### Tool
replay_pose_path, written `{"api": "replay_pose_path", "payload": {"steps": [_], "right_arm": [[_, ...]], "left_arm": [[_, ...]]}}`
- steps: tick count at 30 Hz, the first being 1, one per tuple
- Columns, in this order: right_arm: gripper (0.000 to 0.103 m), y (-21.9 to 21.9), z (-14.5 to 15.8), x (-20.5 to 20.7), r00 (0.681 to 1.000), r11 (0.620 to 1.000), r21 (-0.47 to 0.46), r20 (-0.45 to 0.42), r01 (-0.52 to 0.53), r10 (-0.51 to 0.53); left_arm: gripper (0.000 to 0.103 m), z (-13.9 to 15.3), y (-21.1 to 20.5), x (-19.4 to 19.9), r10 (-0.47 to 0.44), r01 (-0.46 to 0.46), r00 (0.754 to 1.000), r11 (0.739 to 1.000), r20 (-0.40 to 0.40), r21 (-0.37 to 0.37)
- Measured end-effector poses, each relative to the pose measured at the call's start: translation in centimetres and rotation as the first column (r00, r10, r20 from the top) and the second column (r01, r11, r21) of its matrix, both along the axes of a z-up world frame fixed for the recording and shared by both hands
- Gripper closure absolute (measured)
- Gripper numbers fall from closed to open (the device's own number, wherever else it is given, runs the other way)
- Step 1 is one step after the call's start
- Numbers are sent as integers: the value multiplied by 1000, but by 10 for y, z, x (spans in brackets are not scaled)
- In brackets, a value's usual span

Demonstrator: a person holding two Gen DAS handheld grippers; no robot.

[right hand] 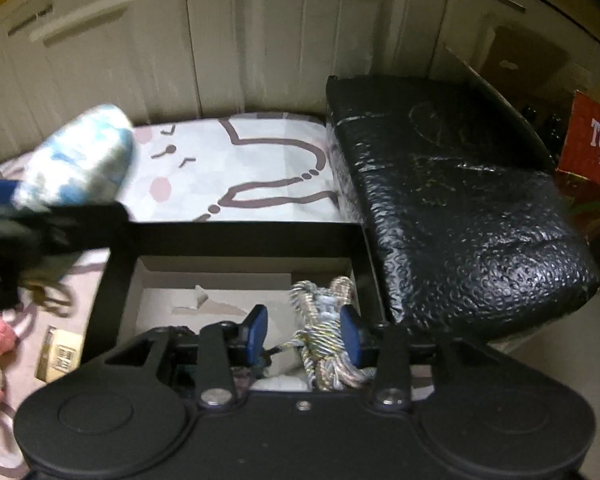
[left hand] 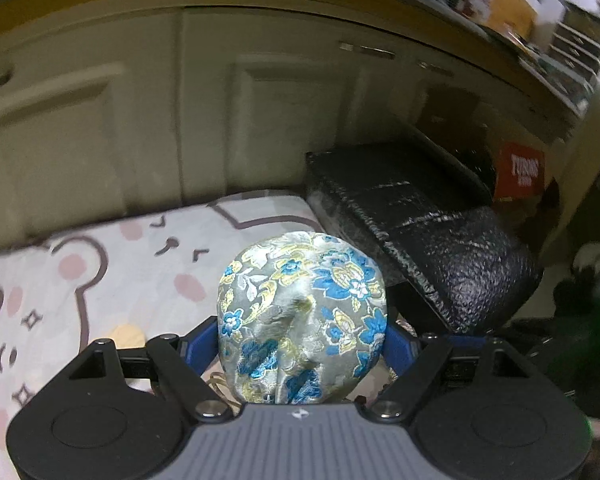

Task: Organize objects
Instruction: 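Carry the floral pouch with the left tool while the right tool carries the rope bundle to the black box, then open the left tool over the black box while the right tool releases the rope bundle inside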

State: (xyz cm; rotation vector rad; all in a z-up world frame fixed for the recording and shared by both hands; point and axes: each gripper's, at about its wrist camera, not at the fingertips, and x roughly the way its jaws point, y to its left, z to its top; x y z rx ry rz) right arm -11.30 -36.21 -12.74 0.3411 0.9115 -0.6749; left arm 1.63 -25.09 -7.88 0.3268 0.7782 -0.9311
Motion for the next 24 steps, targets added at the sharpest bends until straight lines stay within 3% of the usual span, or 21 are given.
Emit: {"api": "replay_pose_path", "payload": {"steps": [3, 7, 12, 15, 17, 19, 21, 24], "right_arm": [[63, -3, 10, -10, 998, 999, 35, 54, 35, -37], [64, -3, 13, -15, 998, 998, 32, 30, 54, -55], [64, -8, 15, -24, 994, 994, 55, 35, 100, -102], [64, -16, 15, -32, 986, 982, 122, 72, 143, -153], [64, -18, 14, -33, 981, 977, 150, 93, 153, -168], [64, -17, 13, -33, 980, 975, 159, 97, 157, -174], [64, -18, 13, -33, 979, 973, 171, 101, 158, -177], [64, -18, 13, -34, 976, 969, 185, 109, 165, -187]], "left_arm": [[20, -11, -8, -5, -42, 41, 998, 999, 42, 16], [20, -25, -14, -1, -54, 54, 998, 999, 13, 1], [20, -46, -23, -5, -104, 102, 994, 991, 24, 85], [20, -53, -25, -8, -139, 138, 990, 985, -2, 107], [13, -59, -28, -9, -150, 154, 988, 979, -39, 131], [3, -60, -27, -13, -153, 152, 988, 977, -7, 147], [3, -57, -25, -13, -155, 150, 988, 977, 19, 151], [3, -52, -21, -8, -128, 128, 992, 981, -10, 144]]}}
